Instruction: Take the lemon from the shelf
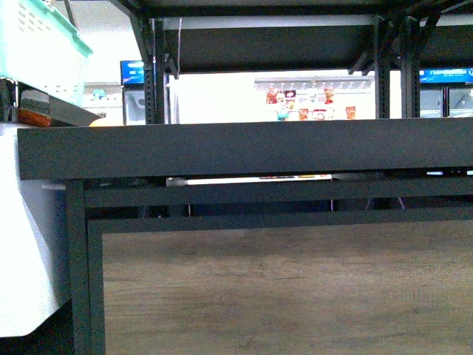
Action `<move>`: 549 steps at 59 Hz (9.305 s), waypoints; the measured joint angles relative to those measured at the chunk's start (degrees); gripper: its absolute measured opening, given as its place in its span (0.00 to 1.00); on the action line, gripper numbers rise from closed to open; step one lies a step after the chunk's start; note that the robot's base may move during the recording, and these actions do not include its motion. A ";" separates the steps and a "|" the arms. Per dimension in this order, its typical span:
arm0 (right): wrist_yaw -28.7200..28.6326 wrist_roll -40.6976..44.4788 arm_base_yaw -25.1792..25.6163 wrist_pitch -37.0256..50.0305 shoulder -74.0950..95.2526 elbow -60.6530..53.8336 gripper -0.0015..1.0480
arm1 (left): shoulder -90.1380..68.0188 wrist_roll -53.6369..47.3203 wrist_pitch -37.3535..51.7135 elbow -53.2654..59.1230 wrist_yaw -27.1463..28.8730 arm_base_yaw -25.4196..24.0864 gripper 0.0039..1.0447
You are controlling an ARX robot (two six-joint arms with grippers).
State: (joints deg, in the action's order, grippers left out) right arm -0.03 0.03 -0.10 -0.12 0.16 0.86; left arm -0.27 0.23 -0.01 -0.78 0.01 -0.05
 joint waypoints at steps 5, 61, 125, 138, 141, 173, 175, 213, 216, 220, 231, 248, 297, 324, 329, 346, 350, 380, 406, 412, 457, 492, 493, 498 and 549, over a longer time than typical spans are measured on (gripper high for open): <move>0.00 0.02 0.00 0.00 0.00 0.00 0.93 | 0.02 0.00 0.00 0.00 0.00 0.00 0.92; 0.00 0.00 0.00 0.00 0.00 0.00 0.93 | 0.02 0.00 0.00 0.00 0.00 0.00 0.92; -0.04 0.00 0.00 0.00 0.00 0.00 0.93 | 0.00 0.00 0.00 0.00 0.00 0.00 0.92; 0.00 0.02 0.00 0.00 0.00 0.00 0.93 | 0.02 0.00 0.00 0.00 0.02 0.00 0.92; 0.00 0.00 0.00 0.00 0.00 0.00 0.93 | 0.00 0.00 0.00 0.00 -0.02 0.00 0.92; 0.00 0.02 0.00 0.00 0.00 0.00 0.93 | 0.00 0.00 0.00 0.00 -0.02 0.00 0.92; 0.09 0.00 0.00 0.00 0.04 0.00 0.93 | -0.09 0.00 0.00 0.00 -0.04 0.00 0.92; -0.04 -0.02 0.00 0.02 0.11 0.00 0.93 | 0.00 0.02 0.00 0.00 0.00 0.00 0.92; 0.02 -0.02 0.00 0.00 0.11 0.00 0.93 | 0.02 0.00 0.00 0.00 0.02 0.00 0.92; 0.00 0.00 0.00 0.02 0.11 0.00 0.93 | 0.02 0.00 0.00 0.00 0.02 0.00 0.92; 0.02 0.00 0.00 0.00 0.11 0.00 0.93 | 0.00 -0.02 0.00 0.00 -0.02 0.00 0.92; -0.02 0.00 0.00 0.00 0.11 0.00 0.93 | 0.02 0.02 0.00 0.00 0.02 0.00 0.92; 0.00 0.00 0.00 0.02 0.11 0.00 0.93 | -13.00 13.81 -0.72 -4.31 -3.91 -4.39 0.92; -0.02 0.00 0.00 0.02 0.11 0.00 0.93 | -76.83 58.82 9.68 -52.33 -30.75 -36.28 0.92; 0.00 0.00 0.00 0.02 0.11 0.00 0.93 | -83.60 62.29 9.46 -58.84 -31.39 -36.54 0.92; 0.00 0.00 0.00 0.02 0.11 0.00 0.93 | -100.91 70.55 6.71 -76.41 -29.90 -35.58 0.92; -0.02 0.00 0.00 0.02 0.11 0.00 0.93 | -103.69 70.84 5.16 -79.21 -29.44 -34.95 0.92; 0.00 0.00 0.00 0.02 0.11 0.00 0.93 | -115.54 73.11 1.84 -94.58 -24.81 -32.70 0.92; 0.00 0.00 0.00 0.02 0.11 0.00 0.93 | -116.32 71.34 -0.13 -95.54 -23.63 -32.54 0.26; -0.02 0.00 0.00 0.02 0.11 0.00 0.93 | -116.30 72.08 -0.11 -95.27 -23.93 -32.41 0.15; 0.00 0.00 0.00 0.02 0.11 0.00 0.93 | -90.90 54.07 7.98 -71.10 -43.76 -7.45 0.13; 0.00 0.00 0.00 0.02 0.11 0.00 0.93 | -103.78 51.04 8.57 -80.48 -38.23 14.05 0.13; 0.00 0.00 0.00 0.02 0.11 0.00 0.93 | -103.95 51.04 8.57 -80.76 -38.10 14.34 0.13; 0.00 0.00 0.00 0.02 0.11 0.00 0.93 | -105.42 50.99 8.55 -82.42 -37.42 16.17 0.13; -9.16 1.44 -0.37 23.17 107.80 40.22 0.93 | -107.10 49.16 6.10 -84.26 -35.52 17.20 0.13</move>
State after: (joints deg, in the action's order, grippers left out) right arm -9.19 1.48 -0.47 23.05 107.96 41.08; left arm -107.37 49.39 6.09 -85.03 -35.51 17.15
